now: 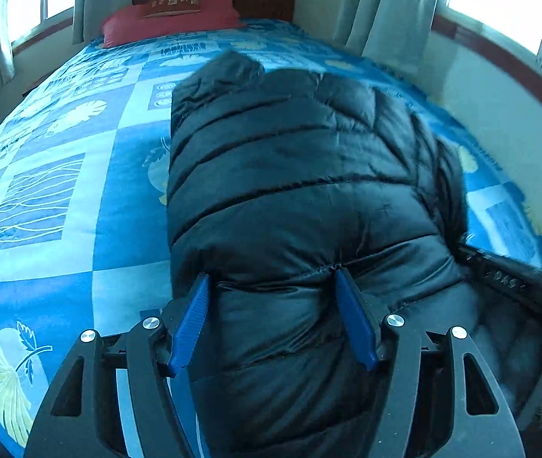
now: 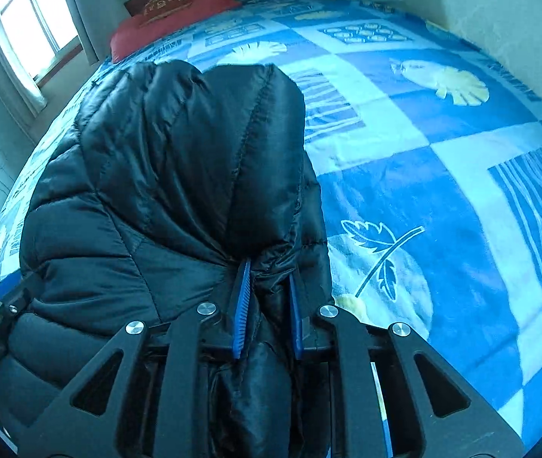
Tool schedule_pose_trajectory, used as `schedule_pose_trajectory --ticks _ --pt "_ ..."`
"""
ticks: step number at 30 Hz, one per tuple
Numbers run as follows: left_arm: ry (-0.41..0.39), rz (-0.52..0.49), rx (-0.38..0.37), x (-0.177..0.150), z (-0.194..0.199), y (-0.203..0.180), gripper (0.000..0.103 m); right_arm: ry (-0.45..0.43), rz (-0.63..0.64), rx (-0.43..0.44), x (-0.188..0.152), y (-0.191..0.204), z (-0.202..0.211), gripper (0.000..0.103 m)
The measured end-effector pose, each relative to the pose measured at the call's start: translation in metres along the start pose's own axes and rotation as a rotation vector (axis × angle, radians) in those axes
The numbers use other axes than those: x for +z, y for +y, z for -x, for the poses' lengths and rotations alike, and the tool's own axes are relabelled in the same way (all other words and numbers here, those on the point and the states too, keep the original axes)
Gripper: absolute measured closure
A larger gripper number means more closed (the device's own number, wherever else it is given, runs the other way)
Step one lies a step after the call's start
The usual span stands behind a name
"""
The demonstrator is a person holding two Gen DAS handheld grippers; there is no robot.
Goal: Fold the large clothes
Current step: 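Grasp the jacket bundle edge with the right gripper, then grasp the bundle end with the left gripper while the right gripper holds the other end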
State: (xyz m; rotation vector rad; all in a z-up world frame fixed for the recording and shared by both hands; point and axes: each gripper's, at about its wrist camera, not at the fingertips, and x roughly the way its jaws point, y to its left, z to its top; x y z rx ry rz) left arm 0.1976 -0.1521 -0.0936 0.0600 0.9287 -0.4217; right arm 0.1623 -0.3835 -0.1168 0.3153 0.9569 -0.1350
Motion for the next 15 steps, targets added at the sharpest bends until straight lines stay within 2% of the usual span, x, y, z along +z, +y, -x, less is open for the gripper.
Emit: schedule_pose_trajectory --ticks 5,7,9,11,15 --pt "-0.01 0.011 -0.018 -0.003 -0.001 0.005 0.038 -0.012 -0.012 -0.001 0.0 -0.001 0.006 0.085" --pt "-0.018 0.013 -0.021 -0.003 0.005 0.006 0.038 -0.02 -0.021 -0.014 0.001 -0.002 0.012 0.078" --pt "-0.025 0.018 -0.024 -0.003 0.01 0.007 0.038 -0.031 -0.033 -0.028 0.002 -0.004 0.022 0.066" --pt "-0.028 0.024 -0.024 -0.003 0.018 0.01 0.038 -0.038 -0.037 -0.032 0.001 -0.005 0.033 0.061" --pt "-0.058 0.055 -0.028 -0.004 0.039 0.017 0.038 -0.067 -0.033 -0.06 0.002 0.0 0.062 0.061"
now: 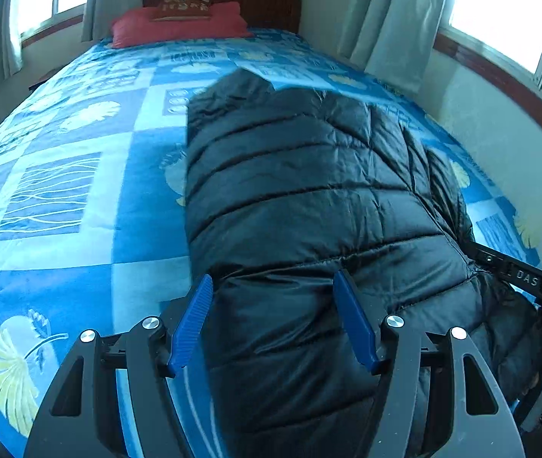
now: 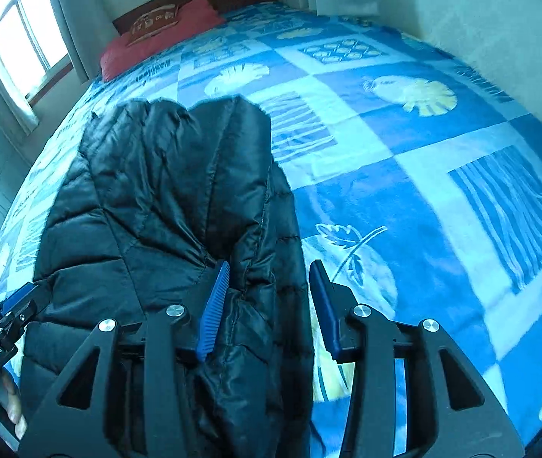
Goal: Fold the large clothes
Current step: 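Grasp the bundle end with the left gripper while the right gripper holds the other end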
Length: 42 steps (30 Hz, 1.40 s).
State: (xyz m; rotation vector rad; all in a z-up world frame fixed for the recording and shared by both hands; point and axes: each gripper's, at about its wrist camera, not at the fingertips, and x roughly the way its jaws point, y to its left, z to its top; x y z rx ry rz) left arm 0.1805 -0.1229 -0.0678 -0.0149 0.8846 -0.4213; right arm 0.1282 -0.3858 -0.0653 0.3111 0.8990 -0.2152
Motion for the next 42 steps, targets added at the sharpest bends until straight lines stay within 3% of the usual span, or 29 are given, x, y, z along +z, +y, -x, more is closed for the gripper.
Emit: schedule_pose_trajectory --ticks 3,9,11,13,16,19,22,28,32,34,38,42 --pt "-0.048 0.037 -0.001 -0.001 0.022 0.011 0.038 -0.052 0.022 -0.041 0.003 0.009 0.026 0.061" --pt "-0.061 0.165 -0.081 -0.013 0.048 0.032 0.038 -0.08 0.113 0.106 -0.009 0.05 0.067 0.063" --pt "-0.051 0.181 -0.125 -0.02 0.047 0.03 0.038 -0.053 0.152 0.115 -0.021 0.061 0.065 0.071" --pt "-0.031 0.165 -0.125 -0.023 0.04 0.022 0.038 -0.016 0.17 0.105 -0.033 0.064 0.055 0.072" --pt "0.016 0.15 -0.131 -0.028 0.023 0.012 0.038 0.026 0.169 0.039 -0.045 0.055 0.035 0.078" --pt "0.031 0.126 -0.083 -0.032 0.008 0.002 0.038 0.068 0.135 0.055 -0.053 0.042 0.014 0.078" --pt "0.048 0.082 -0.04 -0.034 -0.006 -0.009 0.038 0.071 0.134 0.046 -0.06 0.036 -0.003 0.079" --pt "0.067 0.085 -0.054 -0.037 -0.014 -0.003 0.038 0.037 0.123 0.028 -0.064 0.038 -0.003 0.079" --pt "0.085 0.116 -0.081 -0.029 0.01 0.008 0.038 0.06 0.112 0.05 -0.056 0.043 0.022 0.075" --pt "0.029 0.136 -0.089 -0.019 0.033 0.016 0.038 0.063 0.111 0.057 -0.046 0.045 0.035 0.072" --pt "-0.083 0.104 -0.065 0.011 0.051 0.02 0.038 -0.041 0.148 0.079 -0.008 0.061 0.064 0.063" --pt "-0.082 0.145 -0.091 0.044 0.026 0.026 0.038 -0.128 0.18 0.101 0.041 0.077 0.051 0.06"
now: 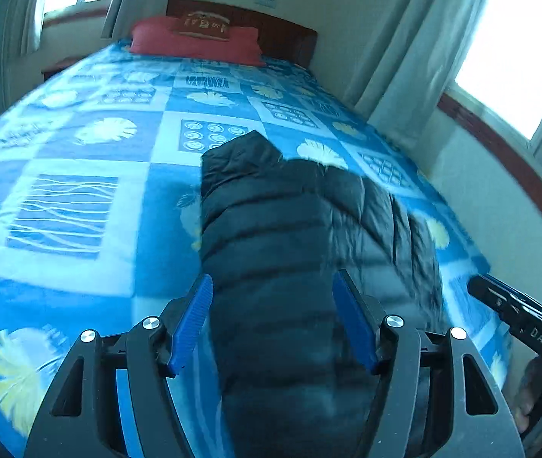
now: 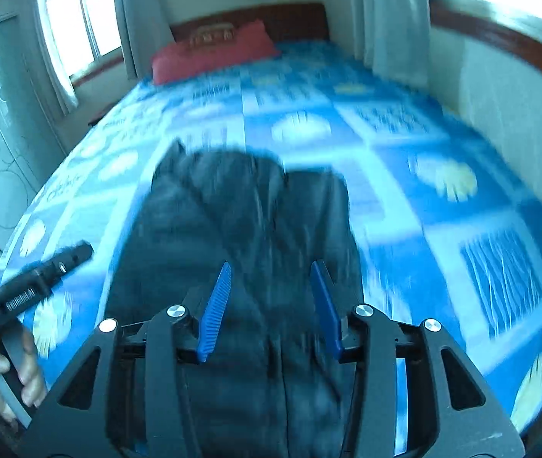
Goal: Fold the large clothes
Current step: 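Grasp the bundle end with the left gripper while the right gripper holds the other end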
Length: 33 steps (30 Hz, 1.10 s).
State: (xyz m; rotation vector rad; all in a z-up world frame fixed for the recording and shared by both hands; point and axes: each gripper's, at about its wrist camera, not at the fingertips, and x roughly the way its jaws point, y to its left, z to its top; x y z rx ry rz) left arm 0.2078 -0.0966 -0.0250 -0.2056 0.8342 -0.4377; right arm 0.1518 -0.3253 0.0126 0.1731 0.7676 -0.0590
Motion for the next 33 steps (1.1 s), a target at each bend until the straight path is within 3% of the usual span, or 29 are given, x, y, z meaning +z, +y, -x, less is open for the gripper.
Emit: schedule_pose_trajectory --ticks 4,9,16,33 --pt "0.041 0.046 -0.024 0.014 -0.035 -0.003 0.038 0.011 -0.01 0.031 0.021 -0.007 -0.046 0.06" --pt "0.097 0.059 0.002 0.007 -0.075 -0.007 0.038 0.083 -0.006 -0.002 0.006 -0.02 -0.097 0.061" --pt "0.101 0.01 0.071 -0.006 -0.097 -0.015 0.032 0.095 -0.045 0.008 -0.015 -0.03 -0.124 0.061" --pt "0.112 0.0 0.126 -0.017 -0.128 -0.015 0.029 0.074 -0.074 0.021 -0.03 -0.039 -0.153 0.06"
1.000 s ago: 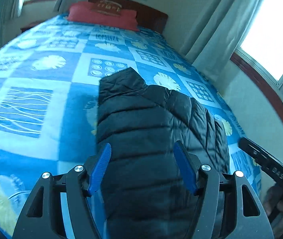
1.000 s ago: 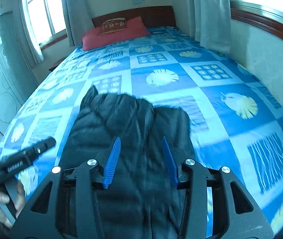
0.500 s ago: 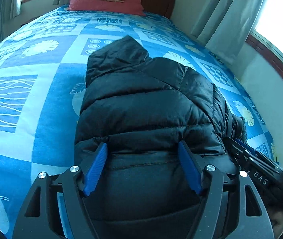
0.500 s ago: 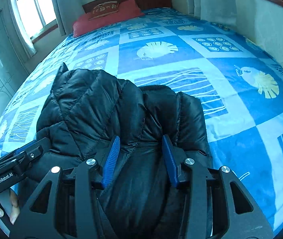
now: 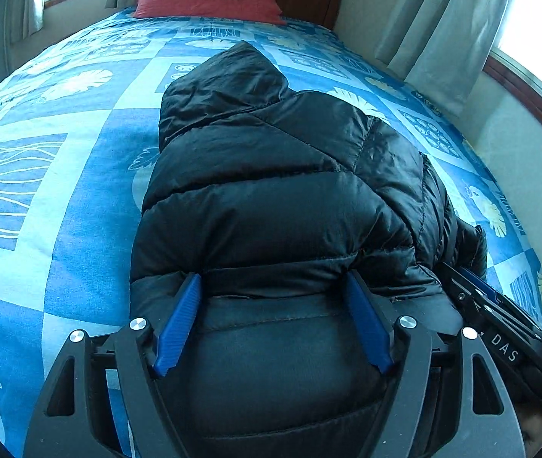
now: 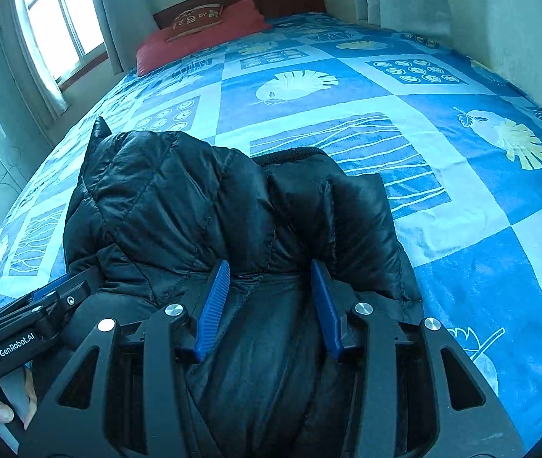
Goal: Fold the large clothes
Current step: 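Grasp the bundle end with the left gripper while the right gripper holds the other end, then lift the black jacket bundle with both grippers and roll it over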
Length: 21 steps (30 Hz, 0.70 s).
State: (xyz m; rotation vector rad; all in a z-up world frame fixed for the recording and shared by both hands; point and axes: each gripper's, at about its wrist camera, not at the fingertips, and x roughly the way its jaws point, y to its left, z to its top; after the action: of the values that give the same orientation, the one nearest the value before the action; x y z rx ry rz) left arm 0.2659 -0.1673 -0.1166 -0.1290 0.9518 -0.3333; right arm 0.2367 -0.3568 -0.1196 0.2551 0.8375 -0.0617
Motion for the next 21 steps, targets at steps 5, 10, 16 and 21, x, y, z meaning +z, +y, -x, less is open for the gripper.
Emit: schedule_pose_trajectory --ticks 5,10,16,21 --pt "-0.006 0.001 0.01 -0.001 -0.005 -0.001 0.029 -0.008 0.002 -0.013 -0.001 0.001 -0.004 0.06" --pt "-0.006 -0.006 0.021 0.0 -0.002 -0.004 0.029 -0.014 0.023 -0.036 0.001 0.007 0.003 0.06" --pt "-0.016 -0.002 -0.002 0.002 0.018 -0.002 0.029 -0.041 0.038 -0.045 0.002 0.012 0.024 0.059" --pt "-0.028 0.063 -0.017 0.0 0.044 0.012 0.029 -0.071 0.022 -0.05 -0.001 0.012 0.047 0.058"
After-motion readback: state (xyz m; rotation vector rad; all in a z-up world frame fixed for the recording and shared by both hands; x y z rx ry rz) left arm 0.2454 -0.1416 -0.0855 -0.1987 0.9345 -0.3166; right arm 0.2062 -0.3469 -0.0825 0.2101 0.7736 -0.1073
